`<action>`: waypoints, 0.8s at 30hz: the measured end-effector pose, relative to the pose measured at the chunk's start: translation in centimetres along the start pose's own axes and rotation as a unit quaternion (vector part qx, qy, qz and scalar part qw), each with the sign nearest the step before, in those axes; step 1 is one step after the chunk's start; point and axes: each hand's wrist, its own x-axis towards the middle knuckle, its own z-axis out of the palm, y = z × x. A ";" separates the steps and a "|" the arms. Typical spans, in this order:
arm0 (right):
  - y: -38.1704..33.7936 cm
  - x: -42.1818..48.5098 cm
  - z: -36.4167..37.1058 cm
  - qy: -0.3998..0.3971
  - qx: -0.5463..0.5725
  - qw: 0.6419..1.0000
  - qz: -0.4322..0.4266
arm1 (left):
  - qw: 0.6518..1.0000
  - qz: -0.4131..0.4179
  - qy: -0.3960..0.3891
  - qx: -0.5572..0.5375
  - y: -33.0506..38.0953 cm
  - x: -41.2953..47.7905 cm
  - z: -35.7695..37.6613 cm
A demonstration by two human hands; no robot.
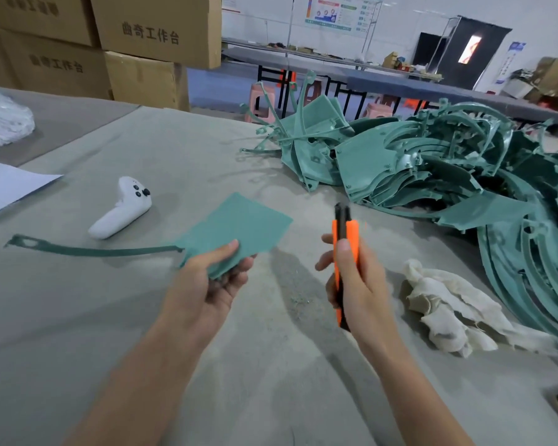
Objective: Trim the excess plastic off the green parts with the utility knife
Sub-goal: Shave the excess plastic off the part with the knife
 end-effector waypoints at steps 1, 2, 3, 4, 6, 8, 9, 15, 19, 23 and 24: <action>0.2 -0.1 -0.2 -0.017 -0.064 0.997 -0.039 | 0.999 -0.025 0.008 -0.031 0.2 0.0 -0.1; 0.4 -0.2 -0.2 -0.031 -0.121 0.989 -0.074 | 0.997 -0.046 0.012 -0.060 0.4 0.0 -0.1; 0.6 -0.2 -0.1 -0.041 -0.162 0.981 -0.101 | 0.994 -0.064 0.013 -0.084 0.5 0.0 -0.1; 0.6 -0.3 0.2 -0.051 -0.189 0.973 -0.123 | 0.991 -0.079 0.011 -0.104 0.6 -0.1 -0.1; 0.5 -0.3 0.8 -0.061 -0.217 0.961 -0.161 | 0.987 -0.100 0.002 -0.125 0.6 -0.2 0.0; 0.4 -0.1 1.1 -0.054 -0.227 0.955 -0.182 | 0.985 -0.111 -0.007 -0.129 0.5 -0.3 0.1; 0.4 0.0 1.2 -0.049 -0.229 0.955 -0.184 | 0.985 -0.116 -0.009 -0.129 0.5 -0.4 0.1; 0.8 0.6 1.4 -0.034 -0.247 0.947 -0.205 | 0.982 -0.129 -0.004 -0.134 0.6 -0.6 0.1; 1.1 -0.1 1.7 -0.071 -0.274 0.929 -0.239 | 0.983 -0.109 0.011 -0.149 0.7 -0.7 0.1; 1.2 -0.4 1.7 -0.065 -0.252 0.935 -0.243 | 0.990 -0.082 0.035 -0.109 0.8 -0.8 0.2; 1.1 -0.1 1.5 -0.039 -0.243 0.940 -0.238 | 0.992 -0.078 0.040 -0.096 0.9 -0.8 0.2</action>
